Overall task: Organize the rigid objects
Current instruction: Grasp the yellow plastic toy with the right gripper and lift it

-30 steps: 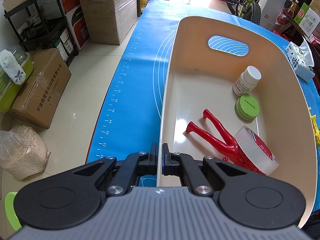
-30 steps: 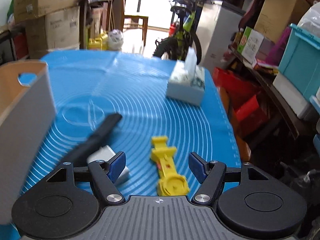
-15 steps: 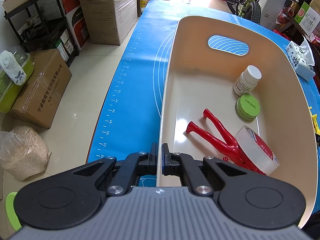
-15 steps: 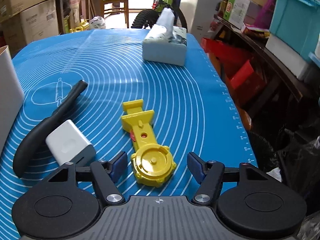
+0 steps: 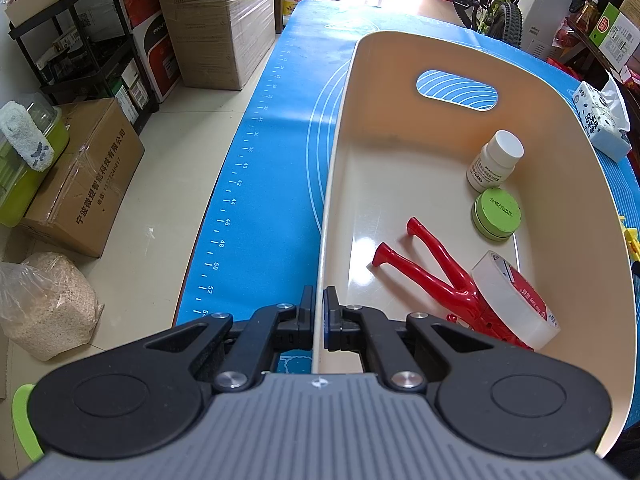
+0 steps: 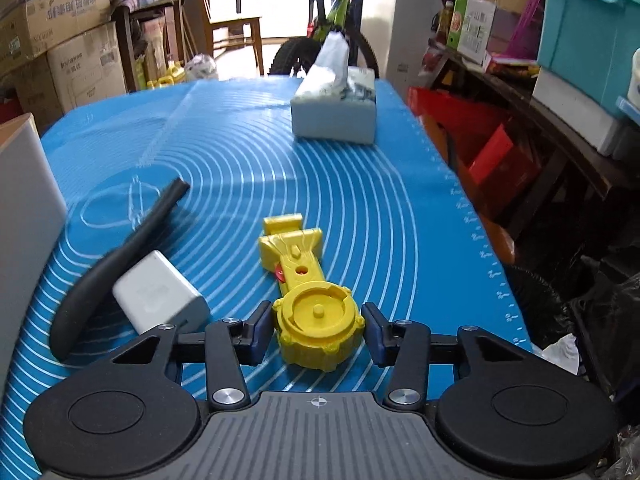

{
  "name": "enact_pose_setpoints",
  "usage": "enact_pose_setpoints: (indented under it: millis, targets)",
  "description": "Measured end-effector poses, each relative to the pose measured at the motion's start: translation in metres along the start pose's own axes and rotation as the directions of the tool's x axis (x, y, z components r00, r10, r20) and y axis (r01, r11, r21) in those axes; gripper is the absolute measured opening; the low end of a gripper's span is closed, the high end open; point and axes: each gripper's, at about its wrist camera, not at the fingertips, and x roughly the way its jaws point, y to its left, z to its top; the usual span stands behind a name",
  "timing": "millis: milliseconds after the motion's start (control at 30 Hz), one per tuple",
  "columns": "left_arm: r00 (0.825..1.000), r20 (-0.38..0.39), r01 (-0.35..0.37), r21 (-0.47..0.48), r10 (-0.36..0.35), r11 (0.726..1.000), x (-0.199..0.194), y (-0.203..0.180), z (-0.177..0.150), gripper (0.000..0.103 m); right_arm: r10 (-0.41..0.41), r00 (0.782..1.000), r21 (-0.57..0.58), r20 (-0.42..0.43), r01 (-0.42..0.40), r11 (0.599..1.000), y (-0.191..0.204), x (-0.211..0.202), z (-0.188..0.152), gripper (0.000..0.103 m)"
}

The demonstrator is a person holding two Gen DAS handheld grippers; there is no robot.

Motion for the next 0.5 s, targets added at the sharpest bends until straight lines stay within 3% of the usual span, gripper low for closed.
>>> enact_pose_setpoints:
  millis: [300,500]
  targets:
    - [1.0,0.0,-0.001,0.0,0.001,1.0,0.0,-0.001,0.0,0.005,-0.013,0.991,-0.063,0.137,0.022,0.998,0.022,-0.038,0.017,0.05]
    - [1.0,0.0,-0.001,0.0,0.001,1.0,0.0,-0.001,0.0,0.005,0.001,0.988,-0.076,0.155,0.011,0.997,0.032,-0.046,0.024,0.05]
